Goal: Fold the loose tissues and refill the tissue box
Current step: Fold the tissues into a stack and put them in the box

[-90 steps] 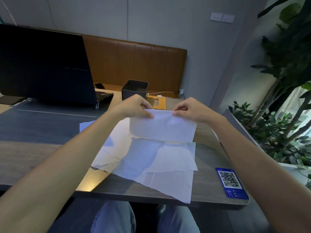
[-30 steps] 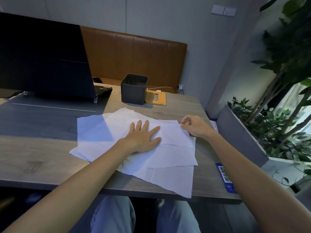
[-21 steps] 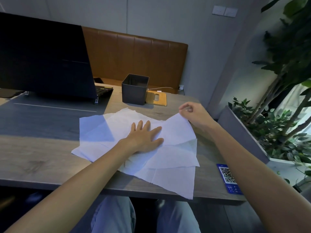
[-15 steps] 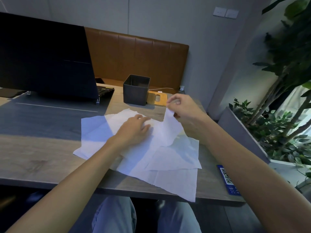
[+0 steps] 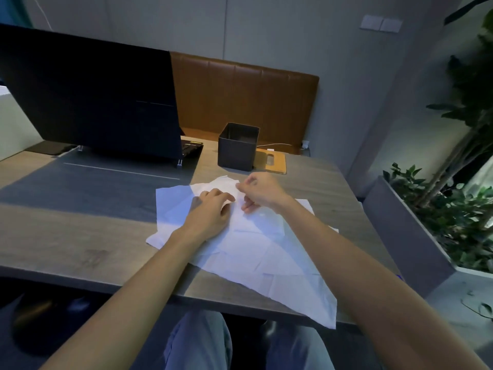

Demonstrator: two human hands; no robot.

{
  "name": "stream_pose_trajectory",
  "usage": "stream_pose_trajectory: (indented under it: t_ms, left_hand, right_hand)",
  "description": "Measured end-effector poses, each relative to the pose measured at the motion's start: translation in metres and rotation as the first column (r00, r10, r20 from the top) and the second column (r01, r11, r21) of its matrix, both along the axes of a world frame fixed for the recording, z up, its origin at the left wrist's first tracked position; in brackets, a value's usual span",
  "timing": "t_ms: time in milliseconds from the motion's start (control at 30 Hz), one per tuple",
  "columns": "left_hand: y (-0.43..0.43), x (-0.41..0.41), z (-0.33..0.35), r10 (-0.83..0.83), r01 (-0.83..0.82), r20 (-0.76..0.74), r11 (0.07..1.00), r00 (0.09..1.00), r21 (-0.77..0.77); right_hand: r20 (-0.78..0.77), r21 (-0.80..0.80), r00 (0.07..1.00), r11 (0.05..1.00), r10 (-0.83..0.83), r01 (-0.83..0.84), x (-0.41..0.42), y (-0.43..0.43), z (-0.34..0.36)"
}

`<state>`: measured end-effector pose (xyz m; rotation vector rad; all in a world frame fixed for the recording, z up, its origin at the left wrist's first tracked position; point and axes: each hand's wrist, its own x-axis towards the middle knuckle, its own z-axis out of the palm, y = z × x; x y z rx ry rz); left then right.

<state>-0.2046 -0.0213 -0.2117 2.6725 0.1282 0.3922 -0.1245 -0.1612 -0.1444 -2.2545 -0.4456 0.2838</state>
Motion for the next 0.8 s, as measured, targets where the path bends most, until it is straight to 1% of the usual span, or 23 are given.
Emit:
stream_pose_trajectory:
  t_ms: [67, 100, 167, 267, 367, 467, 633, 733, 800]
  left_hand:
    - [0.0, -0.001, -0.001, 0.0, 0.0, 0.007, 1.0, 1.0, 0.01]
    - [0.001, 0.0, -0.001, 0.002, -0.002, 0.01, 1.0, 1.0, 0.005]
    - [0.0, 0.0, 0.0, 0.006, -0.006, 0.02, 1.0, 1.0, -0.014]
    - [-0.001, -0.001, 0.0, -0.009, 0.01, 0.028, 0.999, 1.0, -0.03]
    - [-0.005, -0.001, 0.0, -0.055, 0.055, -0.015, 0.998, 0.998, 0.023]
    - [-0.011, 0.001, 0.002, -0.072, 0.079, -0.081, 0.993, 0.994, 0.091]
    - [-0.019, -0.001, 0.007, -0.072, 0.088, -0.119, 0.987, 0.99, 0.136]
    - [-0.017, 0.0, 0.01, -0.078, 0.093, -0.119, 0.988, 0.99, 0.126]
    - [-0.016, 0.004, 0.017, -0.088, 0.093, -0.077, 0.994, 0.993, 0.064]
  right_hand:
    - [0.035, -0.02, 0.999, 1.0, -0.023, 0.023, 0.001, -0.004, 0.0]
    - [0.079, -0.038, 0.996, 0.999, -0.03, 0.033, 0.002, -0.007, 0.0]
    - [0.17, -0.1, 0.985, 0.994, -0.02, 0.037, 0.007, -0.017, -0.001]
    - [0.23, -0.221, 0.973, 0.973, -0.02, 0.072, 0.013, -0.036, 0.0]
    - [0.224, -0.341, 0.972, 0.929, -0.071, 0.147, 0.013, -0.054, -0.001]
    - [0.161, -0.422, 0.982, 0.892, -0.099, 0.159, 0.01, -0.064, -0.007]
    - [0.129, -0.369, 0.983, 0.914, -0.128, 0.167, 0.012, -0.065, -0.011]
    - [0.114, -0.263, 0.98, 0.946, -0.166, 0.19, 0.017, -0.063, -0.014]
    - [0.09, -0.148, 0.982, 0.972, -0.168, 0.18, 0.021, -0.063, -0.013]
